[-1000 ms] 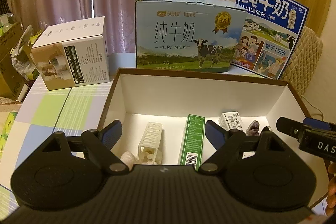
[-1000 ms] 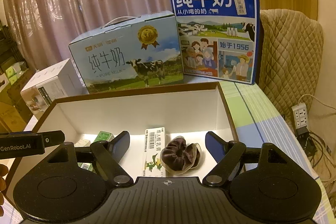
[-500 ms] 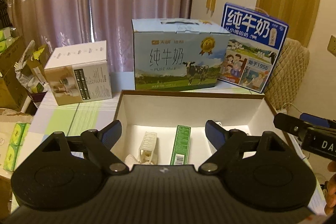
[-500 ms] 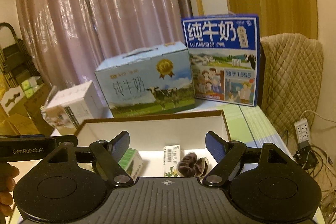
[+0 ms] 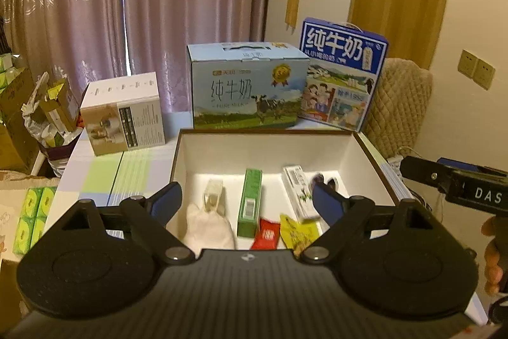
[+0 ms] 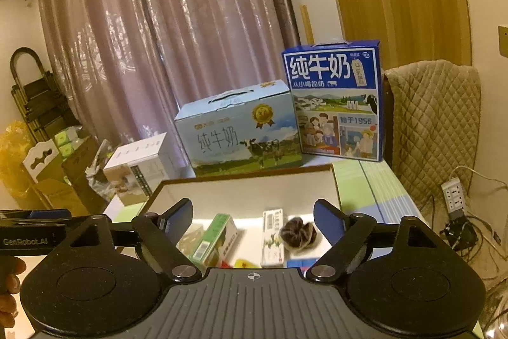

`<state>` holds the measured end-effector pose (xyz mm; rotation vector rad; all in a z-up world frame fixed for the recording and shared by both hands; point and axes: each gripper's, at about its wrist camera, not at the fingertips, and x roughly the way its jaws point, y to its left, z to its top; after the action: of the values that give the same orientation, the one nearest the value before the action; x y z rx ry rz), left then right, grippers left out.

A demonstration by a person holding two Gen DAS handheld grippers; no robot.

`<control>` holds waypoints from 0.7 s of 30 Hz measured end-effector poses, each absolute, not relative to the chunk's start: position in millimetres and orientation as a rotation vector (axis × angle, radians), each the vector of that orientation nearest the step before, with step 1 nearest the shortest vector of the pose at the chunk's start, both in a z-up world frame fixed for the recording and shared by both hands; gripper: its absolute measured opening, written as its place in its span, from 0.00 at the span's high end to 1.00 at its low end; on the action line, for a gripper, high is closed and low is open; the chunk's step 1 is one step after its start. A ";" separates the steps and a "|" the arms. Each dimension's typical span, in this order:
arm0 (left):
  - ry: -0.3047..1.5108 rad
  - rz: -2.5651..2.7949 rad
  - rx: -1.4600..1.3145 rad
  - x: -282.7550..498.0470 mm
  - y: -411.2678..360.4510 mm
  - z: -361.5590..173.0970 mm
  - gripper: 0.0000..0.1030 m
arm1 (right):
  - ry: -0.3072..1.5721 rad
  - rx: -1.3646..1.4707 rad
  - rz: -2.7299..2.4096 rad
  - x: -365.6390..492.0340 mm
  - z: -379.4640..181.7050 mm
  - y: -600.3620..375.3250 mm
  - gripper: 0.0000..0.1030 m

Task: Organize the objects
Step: 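Withdraw both tools from the box toward the pill bottle and ointment tube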

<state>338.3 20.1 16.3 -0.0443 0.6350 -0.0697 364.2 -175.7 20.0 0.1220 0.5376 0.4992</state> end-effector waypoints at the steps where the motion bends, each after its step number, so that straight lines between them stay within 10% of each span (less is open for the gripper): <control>1: 0.636 -0.076 -0.043 332.4 19.8 15.2 0.16 | 0.542 0.119 0.503 358.6 18.8 -177.1 0.21; 21: 0.777 -0.116 -0.041 278.8 29.9 -45.5 0.16 | 0.776 0.082 0.503 306.4 -59.7 -190.2 0.21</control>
<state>278.8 29.9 -45.5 -0.0410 0.7775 -0.1160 306.4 -190.2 -59.7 0.0822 0.7759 0.5029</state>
